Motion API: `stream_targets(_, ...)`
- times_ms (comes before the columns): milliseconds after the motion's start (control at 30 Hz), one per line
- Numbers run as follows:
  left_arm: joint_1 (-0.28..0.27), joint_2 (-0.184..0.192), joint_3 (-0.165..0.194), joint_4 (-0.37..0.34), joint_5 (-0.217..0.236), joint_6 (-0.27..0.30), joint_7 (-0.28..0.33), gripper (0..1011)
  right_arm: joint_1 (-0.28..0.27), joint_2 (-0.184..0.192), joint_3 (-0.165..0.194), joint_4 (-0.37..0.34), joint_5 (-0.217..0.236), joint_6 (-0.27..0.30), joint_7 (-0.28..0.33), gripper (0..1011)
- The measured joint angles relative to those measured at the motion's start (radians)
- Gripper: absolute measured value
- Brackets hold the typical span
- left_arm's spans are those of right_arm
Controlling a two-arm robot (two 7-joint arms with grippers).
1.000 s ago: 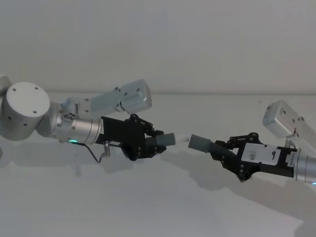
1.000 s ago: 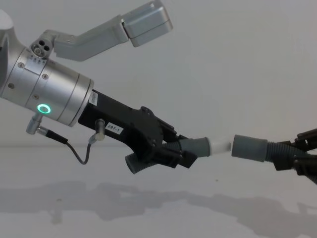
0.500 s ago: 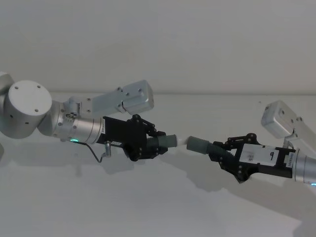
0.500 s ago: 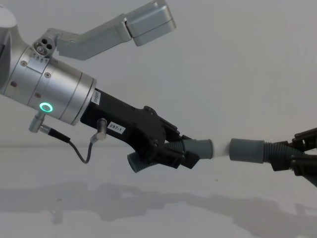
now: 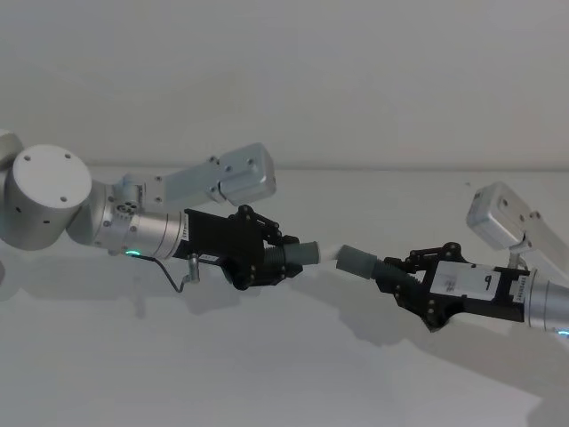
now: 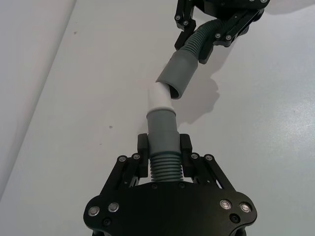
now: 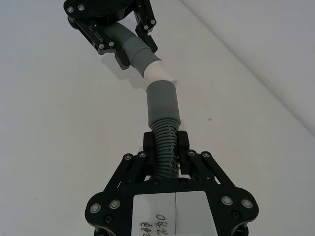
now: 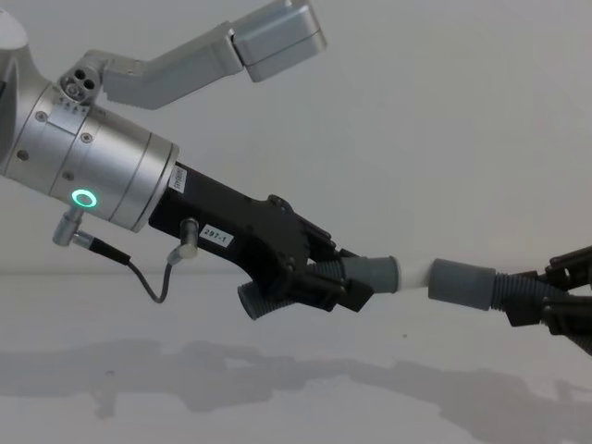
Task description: Use both hands to pick up one end of the pipe from the table, align the ends, and insert them.
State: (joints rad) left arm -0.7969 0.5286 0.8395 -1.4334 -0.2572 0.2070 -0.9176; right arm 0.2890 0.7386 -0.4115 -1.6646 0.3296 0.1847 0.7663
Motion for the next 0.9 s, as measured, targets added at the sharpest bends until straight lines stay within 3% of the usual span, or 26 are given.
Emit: stream_targets(900,-0.036,0.002,0.043,0.021,-0.004,-0.005,-0.025,365,0.036,-0.002,-0.014,0.008,0.038,0.005,0.003,264)
